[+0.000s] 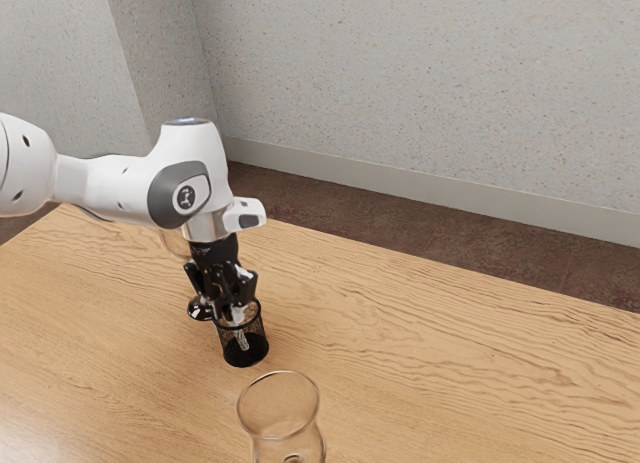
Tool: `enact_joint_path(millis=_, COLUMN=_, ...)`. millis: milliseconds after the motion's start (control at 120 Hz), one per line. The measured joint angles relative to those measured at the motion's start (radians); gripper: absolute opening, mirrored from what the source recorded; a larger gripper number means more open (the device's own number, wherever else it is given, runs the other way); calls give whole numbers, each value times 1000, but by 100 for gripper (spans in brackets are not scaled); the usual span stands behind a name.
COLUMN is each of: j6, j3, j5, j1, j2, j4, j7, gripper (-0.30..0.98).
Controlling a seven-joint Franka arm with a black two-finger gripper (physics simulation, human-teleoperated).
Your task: Take the marker out of the pen holder and place it to the left of the pen holder.
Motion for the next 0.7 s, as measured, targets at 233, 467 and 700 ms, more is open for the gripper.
enact_joint_path(millis=233, j6=-2, j3=1, j5=1, j1=4, j2=-3, j4=1, j7=2, gripper=2)
enact_joint_path(millis=467, j6=-43, j3=7, j5=49, j1=11, j2=-101, j4=10, j7=2, gripper=-1)
enact_joint_path(millis=700, j6=-176, j3=1, j5=138, j1=53, j2=-355, j4=-77, j7=-5, gripper=-4)
